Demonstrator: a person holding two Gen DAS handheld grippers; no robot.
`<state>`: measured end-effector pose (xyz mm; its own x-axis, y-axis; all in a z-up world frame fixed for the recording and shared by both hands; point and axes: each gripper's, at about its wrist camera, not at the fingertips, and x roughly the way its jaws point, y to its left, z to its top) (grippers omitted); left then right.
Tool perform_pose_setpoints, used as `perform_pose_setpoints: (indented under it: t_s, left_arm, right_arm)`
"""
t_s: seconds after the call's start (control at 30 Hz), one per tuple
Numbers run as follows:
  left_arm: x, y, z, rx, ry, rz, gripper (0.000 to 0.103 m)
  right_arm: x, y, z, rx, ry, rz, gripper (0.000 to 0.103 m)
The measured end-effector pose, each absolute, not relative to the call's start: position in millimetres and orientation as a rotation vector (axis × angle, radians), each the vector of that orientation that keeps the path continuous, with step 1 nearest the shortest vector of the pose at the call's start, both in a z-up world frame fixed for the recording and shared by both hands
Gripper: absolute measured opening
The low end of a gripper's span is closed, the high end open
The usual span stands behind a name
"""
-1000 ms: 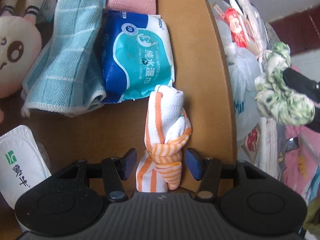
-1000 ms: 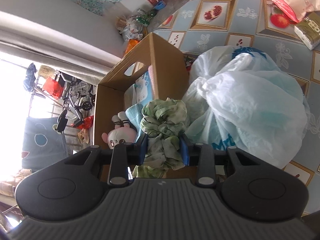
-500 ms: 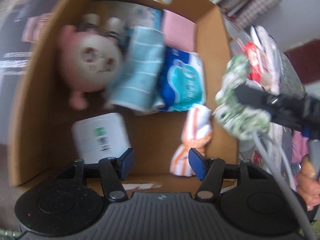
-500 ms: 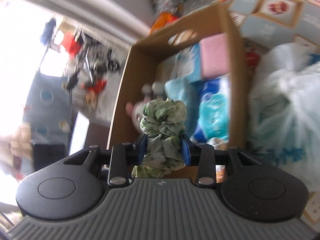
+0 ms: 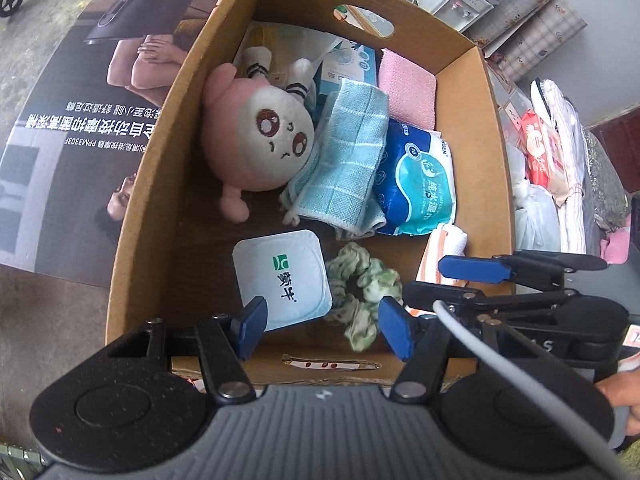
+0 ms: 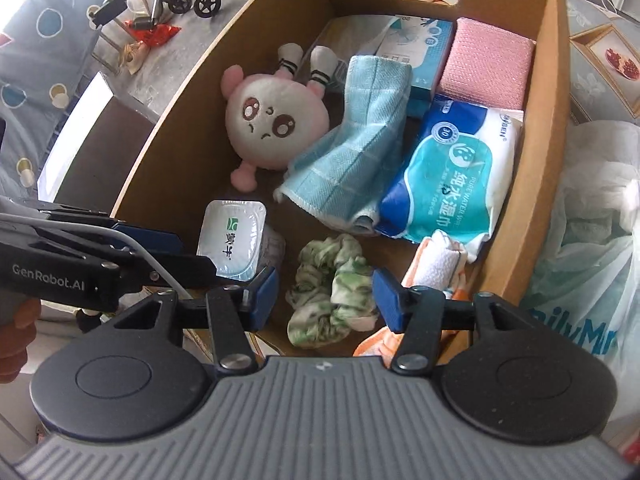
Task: Organize soft objects
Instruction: 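Withdraw both tools from the box, then move the right tool to the gold-wrapped packet and close on it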
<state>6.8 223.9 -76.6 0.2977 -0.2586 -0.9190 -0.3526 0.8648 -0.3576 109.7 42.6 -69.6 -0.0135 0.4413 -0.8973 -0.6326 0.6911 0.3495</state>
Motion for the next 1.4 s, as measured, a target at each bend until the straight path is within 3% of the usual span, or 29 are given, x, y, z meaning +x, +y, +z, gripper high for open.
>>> perform_pose_setpoints:
  t_s: [0.43,0.7,1.17,1.4]
  left_arm:
    - [28,189,-58,-0.476,1.215,0.091,0.068]
    - [65,121,-41,-0.415,1.165,0.043,0.07]
    - [201,-65,-52,-0.164,1.041,-0.069,0.072]
    - [269,-137,-99,-0.081,1.129,-0.137,0.061]
  right_arm:
    - [137,-48,-49,0.245,1.194,0.799,0.052]
    - [161,-150,-42,0.437,1.091,0.676,0.053]
    - [264,-356,-82,0.455,0.975,0.443,0.055]
    - [332,-391,-130,0.402,1.03,0.494,0.056]
